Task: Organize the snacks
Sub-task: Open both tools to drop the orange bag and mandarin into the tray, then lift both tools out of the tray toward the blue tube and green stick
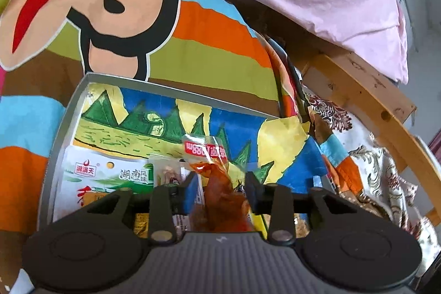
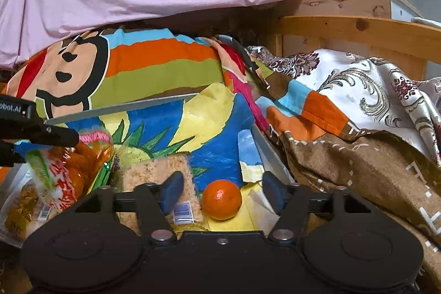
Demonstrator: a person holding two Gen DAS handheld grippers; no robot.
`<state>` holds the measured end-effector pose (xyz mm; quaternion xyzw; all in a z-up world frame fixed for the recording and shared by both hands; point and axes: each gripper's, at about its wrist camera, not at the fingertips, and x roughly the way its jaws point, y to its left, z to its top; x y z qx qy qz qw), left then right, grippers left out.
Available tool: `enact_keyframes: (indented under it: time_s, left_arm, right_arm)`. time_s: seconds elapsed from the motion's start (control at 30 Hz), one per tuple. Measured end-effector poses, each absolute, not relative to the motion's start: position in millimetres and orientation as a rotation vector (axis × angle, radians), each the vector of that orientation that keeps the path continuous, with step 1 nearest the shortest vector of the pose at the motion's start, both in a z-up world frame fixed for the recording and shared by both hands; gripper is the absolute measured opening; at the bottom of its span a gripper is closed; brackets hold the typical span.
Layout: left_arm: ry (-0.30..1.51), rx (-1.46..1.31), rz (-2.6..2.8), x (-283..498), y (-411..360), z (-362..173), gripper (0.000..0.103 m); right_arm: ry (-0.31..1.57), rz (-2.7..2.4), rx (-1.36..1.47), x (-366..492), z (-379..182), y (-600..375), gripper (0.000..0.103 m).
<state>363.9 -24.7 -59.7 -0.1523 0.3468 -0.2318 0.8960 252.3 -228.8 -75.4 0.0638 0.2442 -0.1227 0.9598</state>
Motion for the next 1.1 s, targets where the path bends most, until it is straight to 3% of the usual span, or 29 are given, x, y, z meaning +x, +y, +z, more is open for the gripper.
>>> enact_keyframes:
  time_s: [0.23,0.5,1.1]
  left_arm:
    - [0.654,-0.262,-0.473,341.9,-25.7,-42.8,0.077]
    - [0.555,-0.201,-0.435,301.5,-18.9,-15.5,0.101]
    - [0.488,-0.075,-0.284,178.1,20.6,18.3,0.102]
  right_arm:
    - [0.421,-0.252,0.160,236.8,-51.0,-229.0,0.097]
    - [0.318,-0.211,0.176,204.9,-12.5,-226.0,0.102]
    - [0.227,-0.102,0.102,107.3,30.9,-201.9,0.102]
